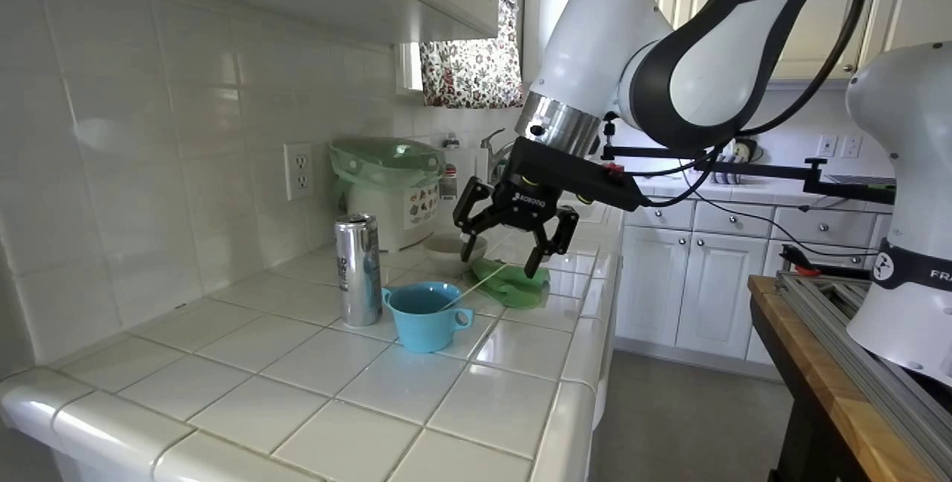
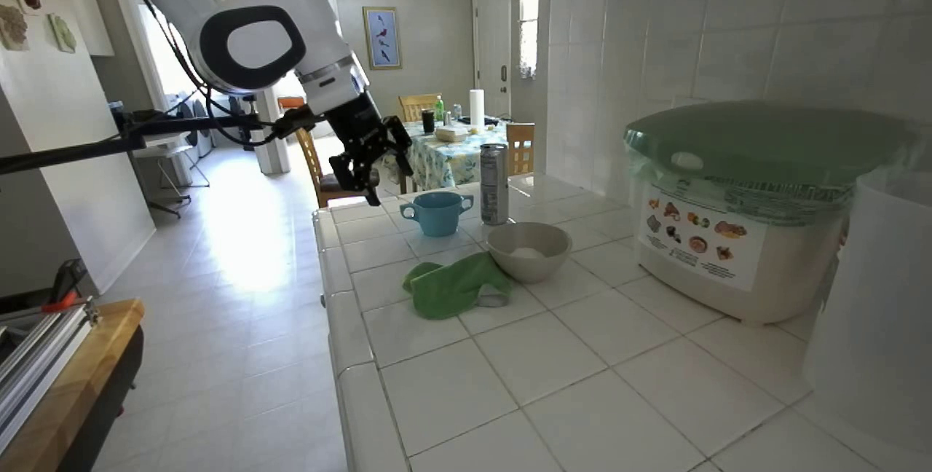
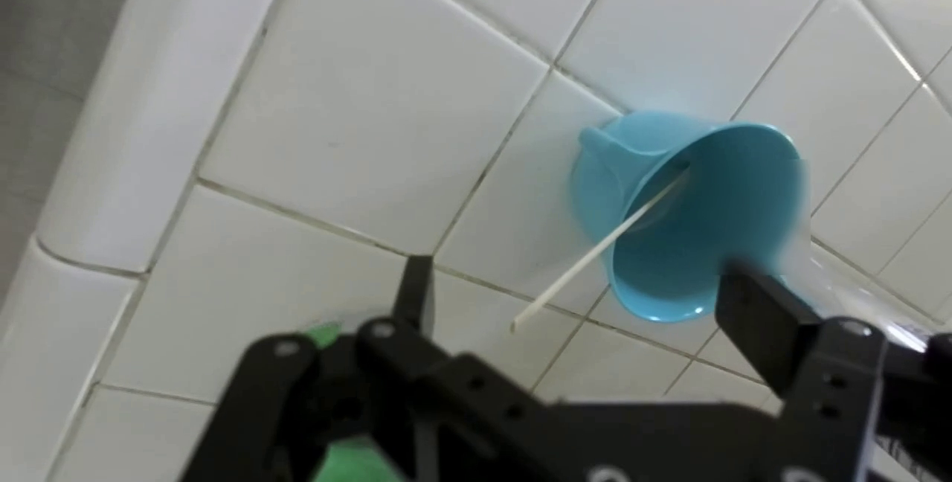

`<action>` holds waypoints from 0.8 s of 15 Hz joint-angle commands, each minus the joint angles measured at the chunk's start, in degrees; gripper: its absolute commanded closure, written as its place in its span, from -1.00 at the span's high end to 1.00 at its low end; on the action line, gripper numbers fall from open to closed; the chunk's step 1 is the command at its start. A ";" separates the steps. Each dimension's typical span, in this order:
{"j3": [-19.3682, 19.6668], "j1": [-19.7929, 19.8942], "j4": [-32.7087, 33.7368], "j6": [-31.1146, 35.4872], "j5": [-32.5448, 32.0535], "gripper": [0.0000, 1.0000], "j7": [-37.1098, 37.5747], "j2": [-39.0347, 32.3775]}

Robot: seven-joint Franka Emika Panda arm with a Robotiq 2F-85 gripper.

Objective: Use the stick to stir the bowl

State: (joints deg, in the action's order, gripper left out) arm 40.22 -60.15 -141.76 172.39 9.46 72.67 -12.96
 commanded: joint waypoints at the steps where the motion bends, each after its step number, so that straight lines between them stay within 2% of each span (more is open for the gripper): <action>1: -2.24 2.30 -0.07 -0.26 1.26 0.40 -2.24 1.04; 9: -3.95 4.16 0.39 -0.62 0.93 -0.87 -2.31 0.89; 10: -4.15 4.37 0.49 -0.68 0.94 -0.98 -2.39 0.87; 12: -4.53 4.76 0.78 -0.80 0.96 -1.00 -2.52 0.88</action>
State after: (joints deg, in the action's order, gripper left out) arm 37.43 -57.26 -141.35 172.39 9.47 72.63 -12.96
